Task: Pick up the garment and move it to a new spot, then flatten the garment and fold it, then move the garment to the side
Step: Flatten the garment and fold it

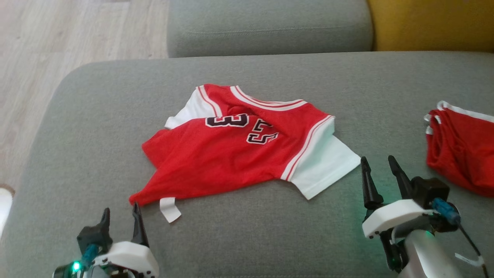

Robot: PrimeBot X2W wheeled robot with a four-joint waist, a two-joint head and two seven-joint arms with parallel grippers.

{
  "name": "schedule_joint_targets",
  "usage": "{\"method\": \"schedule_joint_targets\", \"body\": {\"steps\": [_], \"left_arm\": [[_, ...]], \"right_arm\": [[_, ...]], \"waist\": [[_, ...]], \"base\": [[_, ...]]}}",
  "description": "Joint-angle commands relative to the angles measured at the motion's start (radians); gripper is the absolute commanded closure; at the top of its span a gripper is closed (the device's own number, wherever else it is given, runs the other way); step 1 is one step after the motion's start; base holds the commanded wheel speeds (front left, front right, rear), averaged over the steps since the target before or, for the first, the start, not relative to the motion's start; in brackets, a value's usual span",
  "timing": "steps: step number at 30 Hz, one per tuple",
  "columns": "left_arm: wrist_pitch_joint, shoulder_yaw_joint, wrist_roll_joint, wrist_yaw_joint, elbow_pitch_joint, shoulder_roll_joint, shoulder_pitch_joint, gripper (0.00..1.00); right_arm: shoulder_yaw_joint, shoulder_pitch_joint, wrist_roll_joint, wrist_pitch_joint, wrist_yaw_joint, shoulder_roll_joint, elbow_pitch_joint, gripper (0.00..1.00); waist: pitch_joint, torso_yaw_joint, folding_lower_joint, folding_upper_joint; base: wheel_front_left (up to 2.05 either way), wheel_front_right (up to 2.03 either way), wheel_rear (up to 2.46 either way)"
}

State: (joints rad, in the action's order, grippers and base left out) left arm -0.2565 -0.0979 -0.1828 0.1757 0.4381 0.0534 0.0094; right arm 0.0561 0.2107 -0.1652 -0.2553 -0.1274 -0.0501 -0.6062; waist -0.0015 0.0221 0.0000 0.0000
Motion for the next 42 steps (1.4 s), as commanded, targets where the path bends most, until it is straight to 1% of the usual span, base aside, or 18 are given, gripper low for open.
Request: {"method": "schedule_joint_targets", "body": {"steps": [1, 7, 14, 18, 20, 25, 26, 27, 28, 31, 34, 38, 40, 42], "left_arm": [[-0.005, 0.03, 0.01, -0.004, -0.038, 0.002, -0.038, 0.0], [-0.005, 0.023, 0.013, -0.019, -0.057, -0.002, -0.057, 0.0], [-0.005, -0.028, -0.021, -0.034, -0.061, -0.003, -0.103, 0.0], [-0.005, -0.058, -0.036, -0.037, -0.056, -0.003, -0.123, 0.0], [-0.005, -0.072, -0.043, -0.036, -0.056, -0.003, -0.13, 0.0], [-0.005, -0.085, -0.057, -0.035, -0.06, -0.003, -0.141, 0.0], [-0.005, -0.086, -0.058, -0.035, -0.061, -0.003, -0.143, 0.0], [-0.005, -0.085, -0.058, -0.035, -0.062, -0.003, -0.144, 0.0], [-0.005, -0.084, -0.059, -0.035, -0.062, -0.003, -0.144, 0.0], [-0.005, -0.08, -0.067, -0.039, -0.063, -0.003, -0.142, 0.0], [-0.005, -0.081, -0.078, -0.048, -0.066, -0.003, -0.135, 0.0], [-0.005, -0.097, -0.102, -0.076, -0.071, -0.003, -0.119, 0.0], [-0.005, -0.114, -0.125, -0.092, -0.061, -0.003, -0.11, 0.0], [-0.005, -0.12, -0.14, -0.097, -0.058, -0.003, -0.107, 0.0]], "right_arm": [[0.024, 0.032, 0.015, -0.006, -0.003, 0.0, 0.026, 0.0], [-0.002, 0.058, 0.061, -0.006, -0.003, 0.0, 0.005, 0.0], [-0.064, 0.114, 0.142, -0.006, -0.003, 0.0, -0.048, 0.0], [-0.105, 0.152, 0.205, -0.006, -0.003, 0.0, -0.109, 0.0], [-0.127, 0.169, 0.242, -0.002, -0.003, 0.0, -0.158, 0.0], [-0.183, 0.21, 0.316, 0.018, -0.003, 0.0, -0.252, 0.0], [-0.187, 0.216, 0.321, 0.018, -0.003, 0.0, -0.264, 0.41], [-0.191, 0.221, 0.32, 0.017, -0.003, 0.0, -0.277, 0.95], [-0.191, 0.227, 0.319, 0.016, -0.003, 0.0, -0.289, 1.0], [-0.193, 0.242, 0.3, 0.007, -0.003, 0.0, -0.307, 1.0], [-0.231, 0.244, 0.289, -0.002, -0.003, 0.0, -0.295, 1.0], [-0.301, 0.224, 0.298, -0.005, -0.003, 0.0, -0.256, 1.0], [-0.319, 0.211, 0.302, -0.006, -0.003, 0.0, -0.232, 1.0], [-0.321, 0.205, 0.302, -0.006, -0.003, 0.0, -0.223, 1.0]], "waist": [[0.006, 0.01, 0.0, 0.0], [0.051, 0.039, 0.0, 0.0], [0.124, 0.073, 0.0, 0.0], [0.156, 0.088, 0.0, 0.0], [0.167, 0.095, 0.0, 0.0], [0.185, 0.101, 0.0, 0.0], [0.187, 0.101, 0.0, 0.0], [0.188, 0.1, 0.0, 0.0], [0.188, 0.098, 0.0, 0.0], [0.183, 0.09, 0.0, 0.0], [0.173, 0.08, 0.0, 0.0], [0.158, 0.071, 0.0, 0.0], [0.154, 0.065, 0.0, 0.0], [0.152, 0.061, 0.0, 0.0]], "base": [[0.0, 0.0, 0.0], [0.0, 0.0, 0.0], [0.0, 0.0, 0.0], [0.0, 0.0, 0.0], [0.0, 0.0, 0.0], [0.0, 0.0, 0.0], [0.0, 0.0, 0.0], [0.0, 0.0, 0.0], [0.0, 0.0, 0.0], [0.0, 0.0, 0.0], [0.0, 0.0, 0.0], [0.0, 0.0, 0.0], [0.0, 0.0, 0.0], [0.0, 0.0, 0.0]]}}
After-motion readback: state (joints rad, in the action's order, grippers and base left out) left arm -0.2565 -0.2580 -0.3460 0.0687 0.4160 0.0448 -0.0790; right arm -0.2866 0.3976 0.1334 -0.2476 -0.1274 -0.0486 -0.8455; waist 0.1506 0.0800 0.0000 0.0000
